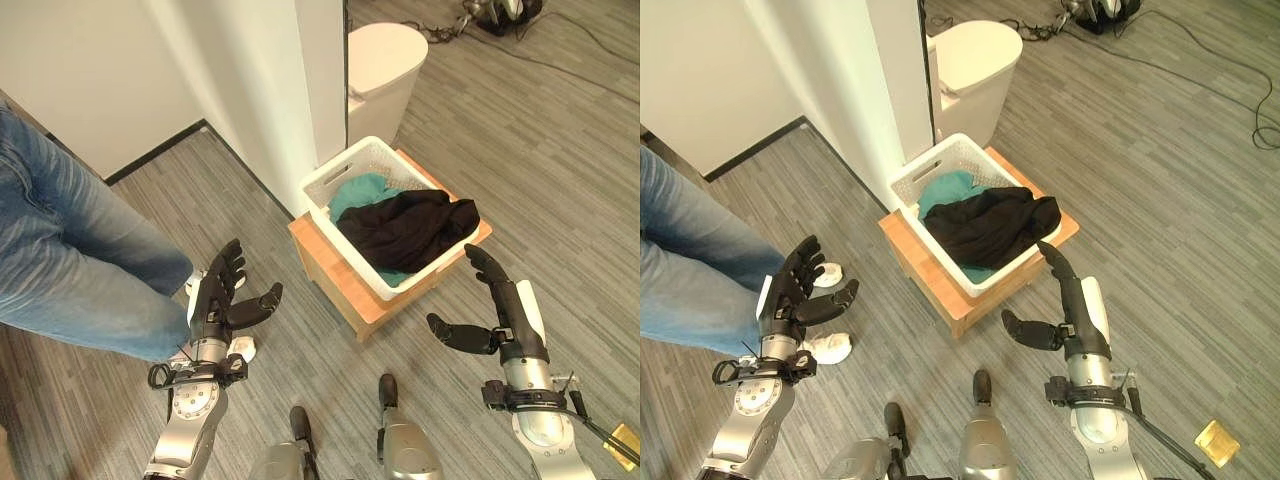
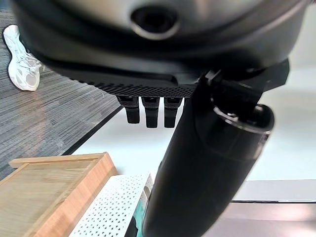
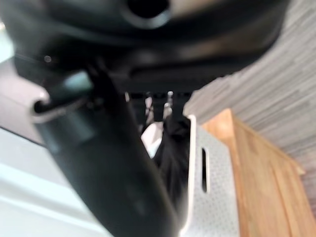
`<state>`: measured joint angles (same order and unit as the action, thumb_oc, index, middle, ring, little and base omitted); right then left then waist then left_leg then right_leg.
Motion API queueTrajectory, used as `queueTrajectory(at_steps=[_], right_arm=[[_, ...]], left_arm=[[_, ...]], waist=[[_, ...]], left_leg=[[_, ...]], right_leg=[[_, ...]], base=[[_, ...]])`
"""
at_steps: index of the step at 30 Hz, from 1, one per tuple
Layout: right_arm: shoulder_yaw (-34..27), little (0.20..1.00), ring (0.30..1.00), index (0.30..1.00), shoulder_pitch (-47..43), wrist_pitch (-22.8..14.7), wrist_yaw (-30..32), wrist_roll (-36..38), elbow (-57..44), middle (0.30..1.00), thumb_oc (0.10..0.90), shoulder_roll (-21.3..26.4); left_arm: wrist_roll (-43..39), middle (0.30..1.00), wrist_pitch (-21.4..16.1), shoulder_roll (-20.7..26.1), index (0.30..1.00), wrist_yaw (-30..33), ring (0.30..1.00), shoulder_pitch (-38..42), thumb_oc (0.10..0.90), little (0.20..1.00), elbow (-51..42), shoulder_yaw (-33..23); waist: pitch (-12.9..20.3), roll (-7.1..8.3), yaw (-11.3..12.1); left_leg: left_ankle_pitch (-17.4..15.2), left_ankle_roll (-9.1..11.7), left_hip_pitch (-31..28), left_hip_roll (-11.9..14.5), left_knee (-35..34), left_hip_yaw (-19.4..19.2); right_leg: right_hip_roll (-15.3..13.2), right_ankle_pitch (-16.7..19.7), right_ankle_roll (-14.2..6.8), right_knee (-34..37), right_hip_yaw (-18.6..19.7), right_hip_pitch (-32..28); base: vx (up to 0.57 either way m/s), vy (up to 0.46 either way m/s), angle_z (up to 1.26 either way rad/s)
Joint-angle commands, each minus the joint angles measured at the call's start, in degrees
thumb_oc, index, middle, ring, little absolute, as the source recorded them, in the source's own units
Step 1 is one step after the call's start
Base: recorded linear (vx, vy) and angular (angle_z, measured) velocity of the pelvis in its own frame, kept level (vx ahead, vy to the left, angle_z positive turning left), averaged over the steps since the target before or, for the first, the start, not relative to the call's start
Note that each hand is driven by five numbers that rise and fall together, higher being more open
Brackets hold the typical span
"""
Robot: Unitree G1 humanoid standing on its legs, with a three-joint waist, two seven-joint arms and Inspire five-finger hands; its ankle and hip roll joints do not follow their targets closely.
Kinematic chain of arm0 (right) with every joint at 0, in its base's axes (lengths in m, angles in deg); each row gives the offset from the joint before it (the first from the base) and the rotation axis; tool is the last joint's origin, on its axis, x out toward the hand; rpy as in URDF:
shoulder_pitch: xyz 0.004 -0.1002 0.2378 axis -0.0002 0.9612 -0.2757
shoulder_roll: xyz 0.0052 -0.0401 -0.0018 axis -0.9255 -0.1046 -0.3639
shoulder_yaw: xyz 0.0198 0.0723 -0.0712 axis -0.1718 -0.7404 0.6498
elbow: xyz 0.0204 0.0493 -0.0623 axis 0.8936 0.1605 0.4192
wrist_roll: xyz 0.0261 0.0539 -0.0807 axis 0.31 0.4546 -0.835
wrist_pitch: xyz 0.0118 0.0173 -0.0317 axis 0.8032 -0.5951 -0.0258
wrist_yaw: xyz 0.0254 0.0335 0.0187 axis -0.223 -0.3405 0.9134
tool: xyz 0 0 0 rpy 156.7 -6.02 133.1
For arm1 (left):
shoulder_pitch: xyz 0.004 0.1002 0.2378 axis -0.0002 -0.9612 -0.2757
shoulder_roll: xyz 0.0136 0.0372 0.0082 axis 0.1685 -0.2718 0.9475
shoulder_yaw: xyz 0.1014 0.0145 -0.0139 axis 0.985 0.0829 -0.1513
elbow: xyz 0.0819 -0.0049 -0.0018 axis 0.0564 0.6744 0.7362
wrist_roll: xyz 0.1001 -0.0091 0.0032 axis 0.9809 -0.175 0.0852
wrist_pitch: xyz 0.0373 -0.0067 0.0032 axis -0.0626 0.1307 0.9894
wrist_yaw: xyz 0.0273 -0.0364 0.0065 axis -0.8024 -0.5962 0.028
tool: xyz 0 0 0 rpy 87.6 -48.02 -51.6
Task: Pick up bed clothes into laundry basket.
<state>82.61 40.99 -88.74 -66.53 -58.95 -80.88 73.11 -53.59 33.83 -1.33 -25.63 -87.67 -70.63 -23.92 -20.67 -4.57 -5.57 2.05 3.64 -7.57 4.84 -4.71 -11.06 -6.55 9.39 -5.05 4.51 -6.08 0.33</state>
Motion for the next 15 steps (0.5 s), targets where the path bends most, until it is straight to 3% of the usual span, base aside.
queueTrajectory(at_steps=[1,3,15], right_arm=[[-2.41,0.9,0.9,0.9,-1.07,-4.31,1.39,0.33,-7.93,0.9,0.8,-0.54],[-3.21,0.9,0.9,0.9,-0.38,-4.13,1.86,0.07,-7.46,0.9,0.8,-0.84],[-5.09,0.9,0.9,0.9,2.84,-4.47,2.57,-3.36,-10.99,0.9,0.8,-1.43]], left_arm=[[0.23,0.9,-6.58,2.08,0.9,-0.53,0.9,0.38,0.8,0.9,-2.95,-3.61],[-0.41,0.9,-6.84,1.5,0.9,-0.24,0.9,-0.4,0.8,0.9,-1.9,-3.78],[0.61,0.9,-6.58,2.02,0.9,-1.37,0.9,-1.48,0.8,0.9,-0.78,-1.3]], waist=[[8.66,2.85,0.44],[11.39,3.25,0.54],[16.2,4.4,1.01]], left_leg=[[-4.69,0.55,5.0,1.9,6.17,2.45],[-4.69,0.69,3.87,2.08,4.98,2.76],[-5.72,0.68,-1.31,2.55,2.63,2.61]], right_leg=[[-6.49,-13.4,-4.59,-9.98,0.12,-0.65],[-6.56,-13.49,-4.88,-8.82,-0.6,-2.14],[-6.12,-14.11,-5.34,-7.2,-1.17,-6.39]], base=[[0.07,-0.003,0.01],[0.11,0.0,0.05],[0.06,-0.003,0.05]])
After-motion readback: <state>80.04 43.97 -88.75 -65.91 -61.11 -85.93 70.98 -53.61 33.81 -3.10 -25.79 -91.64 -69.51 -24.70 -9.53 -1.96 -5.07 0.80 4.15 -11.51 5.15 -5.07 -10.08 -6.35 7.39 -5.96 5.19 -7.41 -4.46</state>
